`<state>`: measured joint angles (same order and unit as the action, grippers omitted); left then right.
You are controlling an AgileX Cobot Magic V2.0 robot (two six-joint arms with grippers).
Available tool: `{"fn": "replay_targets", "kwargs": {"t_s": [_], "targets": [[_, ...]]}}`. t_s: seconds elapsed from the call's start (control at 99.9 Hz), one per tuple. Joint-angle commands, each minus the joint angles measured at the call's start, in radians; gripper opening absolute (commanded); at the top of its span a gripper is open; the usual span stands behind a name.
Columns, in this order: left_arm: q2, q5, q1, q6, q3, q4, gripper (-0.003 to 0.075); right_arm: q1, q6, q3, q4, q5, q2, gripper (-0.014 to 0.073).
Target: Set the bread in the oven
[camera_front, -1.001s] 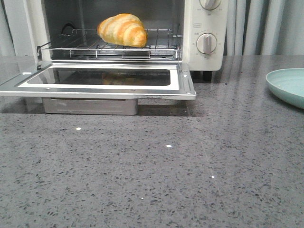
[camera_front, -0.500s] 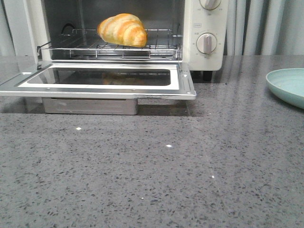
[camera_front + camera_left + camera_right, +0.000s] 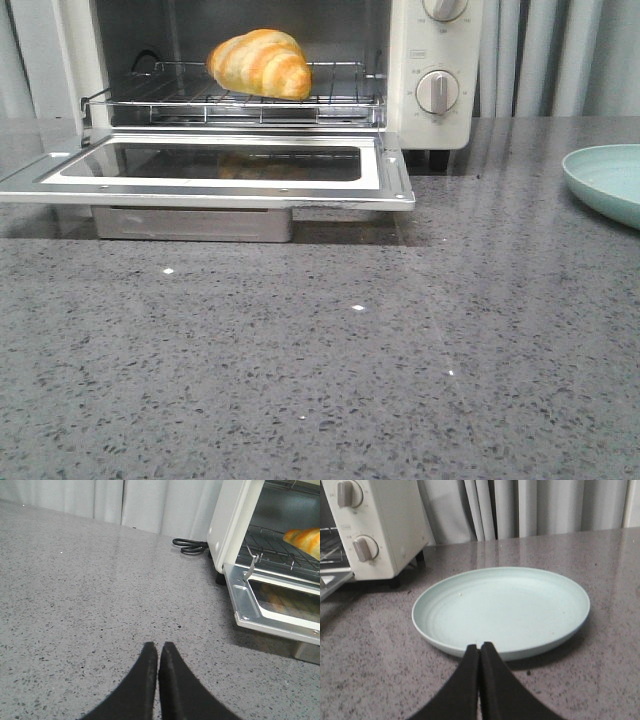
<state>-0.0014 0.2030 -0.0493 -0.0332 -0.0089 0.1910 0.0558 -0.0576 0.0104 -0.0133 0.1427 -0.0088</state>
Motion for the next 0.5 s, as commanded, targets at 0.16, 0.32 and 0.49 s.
{"fn": "replay_targets", "kwargs": {"t_s": [0.16,0.32,0.49], "targets": [[-0.027,-0.081,-0.001,-0.001,-0.028,0.010,-0.0021,0.008,0.008,0.026,0.005,0.085,-0.019,-0.0057],[-0.027,-0.081,-0.001,-0.001,-0.028,0.010,-0.0021,0.008,0.009,0.026,0.013,0.143,-0.019,-0.0057],[-0.027,-0.081,-0.001,-0.001,-0.028,0.010,-0.0022,0.008,0.009,0.026,0.055,0.174,-0.019,-0.0057]]}}
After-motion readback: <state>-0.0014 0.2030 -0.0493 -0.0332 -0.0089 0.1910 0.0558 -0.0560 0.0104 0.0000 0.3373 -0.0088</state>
